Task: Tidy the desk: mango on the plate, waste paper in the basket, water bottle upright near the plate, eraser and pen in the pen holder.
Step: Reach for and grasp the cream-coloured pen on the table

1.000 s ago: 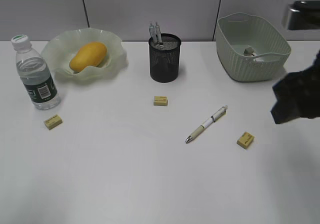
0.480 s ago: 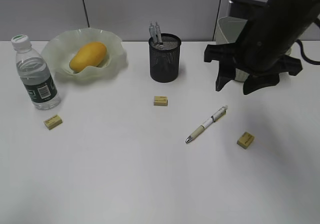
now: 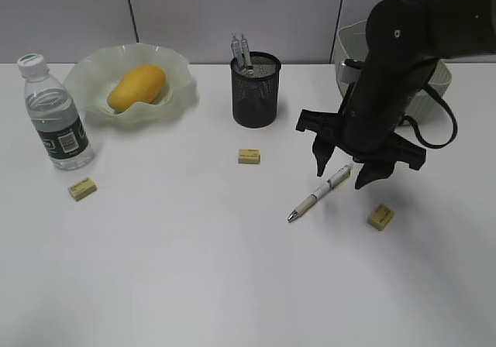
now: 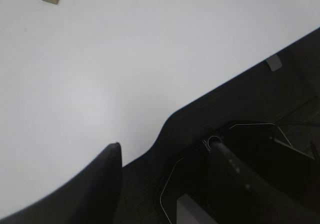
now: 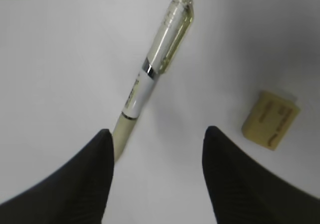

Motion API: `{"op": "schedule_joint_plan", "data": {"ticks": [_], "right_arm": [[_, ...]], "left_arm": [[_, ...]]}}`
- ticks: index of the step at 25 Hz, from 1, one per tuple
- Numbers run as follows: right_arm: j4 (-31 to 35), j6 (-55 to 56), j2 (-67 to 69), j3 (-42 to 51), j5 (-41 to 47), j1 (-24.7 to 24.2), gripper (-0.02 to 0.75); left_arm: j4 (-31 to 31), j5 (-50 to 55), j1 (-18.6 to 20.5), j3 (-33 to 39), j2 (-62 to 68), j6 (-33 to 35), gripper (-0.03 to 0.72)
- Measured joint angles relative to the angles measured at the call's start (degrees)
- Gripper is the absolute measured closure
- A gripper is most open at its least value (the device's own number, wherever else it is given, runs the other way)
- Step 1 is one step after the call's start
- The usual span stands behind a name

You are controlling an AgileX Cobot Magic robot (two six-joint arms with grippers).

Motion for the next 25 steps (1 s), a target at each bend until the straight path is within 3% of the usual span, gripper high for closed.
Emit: {"op": "schedule_joint_plan", "data": {"ticks": [6,21,25], "right_arm": [[0.00,4.39,4.75,-4.02,-0.33,0.00,0.324],[-0.83,8.89,12.13,-9.83,2.89,0.00,0.334],[-0.49,9.08,13.27,-9.86,3.17,0.00,0.389]], "left_arm": [[0.00,0.00,0.00,0.00,0.00,0.00,0.263],[0.00,0.00,0.00,0.00,0.00,0.00,0.270],[0.00,0.00,0.00,0.00,0.00,0.00,0.270]]}}
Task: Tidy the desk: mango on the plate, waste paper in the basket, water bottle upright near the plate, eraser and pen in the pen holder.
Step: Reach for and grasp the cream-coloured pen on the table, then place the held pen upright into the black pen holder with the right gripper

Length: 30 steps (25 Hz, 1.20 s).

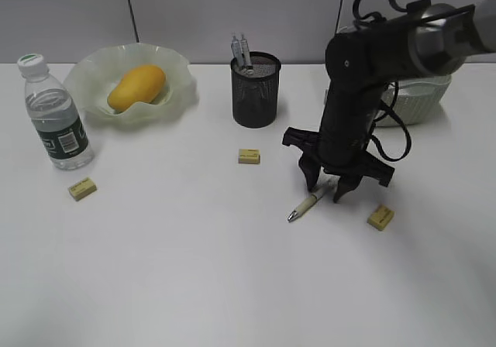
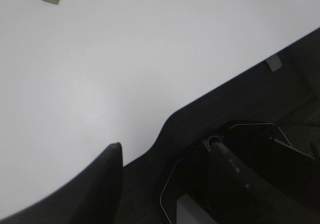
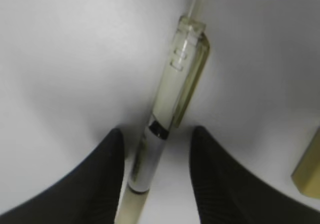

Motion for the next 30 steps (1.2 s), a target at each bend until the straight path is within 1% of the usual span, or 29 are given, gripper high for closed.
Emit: {"op": "schedule_joint_plan", "data": {"ticks": [4,8,9,12,15,20,23,27,30], "right_arm": [[0.00,0.00,0.46,-0.58,0.19,0.00,0.469],[0.00,-0.38,0.53,-0.70,0.34,0.00,0.602],[0.00,-1.15,0.57,-0.94,0.57,0.00,0.619],[0.26,-4.80,1.02,-2.43,1.92,0.00,0.619],[0.40,-9.70,1.42,-6.05,4.51,0.00,0.619],[0.58,-20.35,1.53,-16.76,12.95,0.00,0.619],[0.63,-25.25,1.53,-24.34,16.25,0.00,0.619],[0.76,-29.93,1.11,-34.99,15.43,0.00,0.619],[0.86,-32.59,0.67,-41.10,9.84,0.00,0.619]], "left_arm": [[0.00,0.00,0.00,0.00,0.00,0.00,0.270],[0.00,0.00,0.00,0.00,0.00,0.00,0.270],[0.00,0.00,0.00,0.00,0.00,0.00,0.270],[0.00,0.00,0.00,0.00,0.00,0.00,0.272],[0.00,0.00,0.00,0.00,0.00,0.00,0.275],[0.00,0.00,0.00,0.00,0.00,0.00,0.274],[0.00,0.00,0.00,0.00,0.00,0.00,0.274],[0.00,0.00,0.00,0.00,0.00,0.00,0.274],[0.00,0.00,0.00,0.00,0.00,0.00,0.277]]}}
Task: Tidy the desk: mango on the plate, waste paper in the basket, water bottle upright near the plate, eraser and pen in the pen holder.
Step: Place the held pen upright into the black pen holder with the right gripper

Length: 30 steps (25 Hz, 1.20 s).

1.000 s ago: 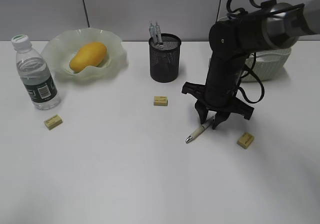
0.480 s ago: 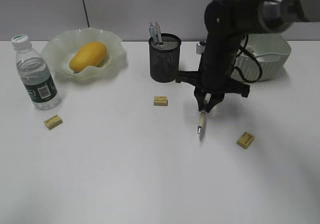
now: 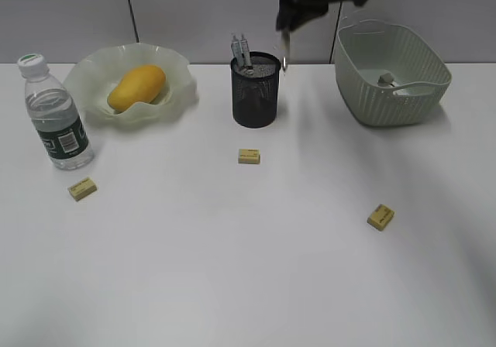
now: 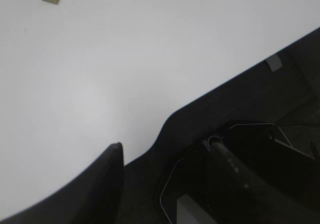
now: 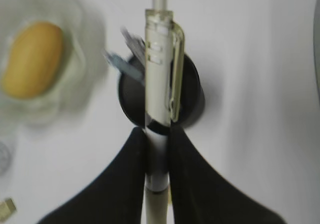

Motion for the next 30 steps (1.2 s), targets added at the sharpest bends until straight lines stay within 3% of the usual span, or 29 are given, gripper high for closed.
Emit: {"op": "schedule_joint_plan", "data": {"ticks": [10,20,30], "right_arm": [[-0.61,-6.87,2.15,-2.10,-23.98,0.01,0.619],[-1.57,-10.32,7.61,1.82,-28.09,0.01,0.620],[-3.35,-10.38,7.79,11.79,-40.22,0.06,0.620]], "left_arm": [[0.00,0.00,0.00,0.00,0.00,0.00,0.288],[0.00,0.00,0.00,0.00,0.00,0.00,0.291],[0.00,0.00,0.00,0.00,0.00,0.00,0.293]]}}
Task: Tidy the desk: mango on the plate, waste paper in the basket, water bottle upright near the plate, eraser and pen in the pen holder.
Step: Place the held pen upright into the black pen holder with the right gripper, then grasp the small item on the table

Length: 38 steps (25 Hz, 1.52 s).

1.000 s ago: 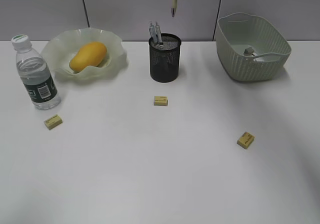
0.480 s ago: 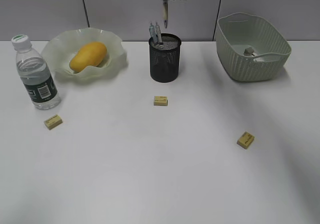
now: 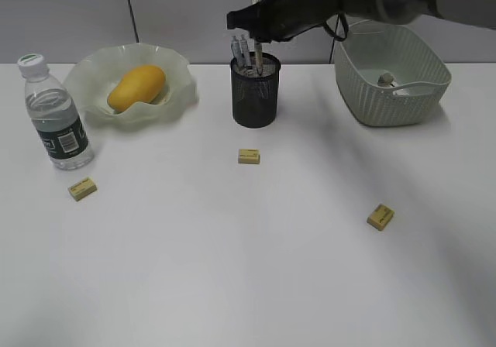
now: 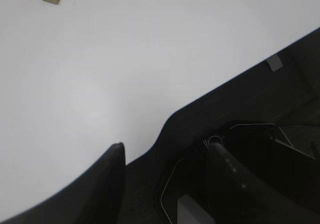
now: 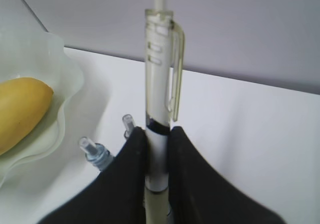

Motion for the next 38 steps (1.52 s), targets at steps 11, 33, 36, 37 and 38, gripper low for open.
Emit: {"op": "schedule_joint_plan", "data": {"ticks": [11,33,36,37,38], "right_arm": [[-3.32,-0.11,0.05,4.50,-5.35,2.22,0.620],[-4.47,-0.17,-4.03,4.62,4.91,2.27,0.266],[-4.54,-0.67,-7.67,4.62,10.10,2.27,0.266],[-4.54,-1.22,-8.73,4.62,12.07,2.27,0.266],[-4.54,-1.82,-9.97,4.62,14.21,2.27,0.266]], "left_arm": [[0.00,0.00,0.00,0.00,0.00,0.00,0.295],[0.00,0.00,0.00,0.00,0.00,0.00,0.305],[0.00,0.00,0.00,0.00,0.00,0.00,0.305],[0.00,0.00,0.00,0.00,0.00,0.00,0.305],[0.00,0.00,0.00,0.00,0.00,0.00,0.306]]}}
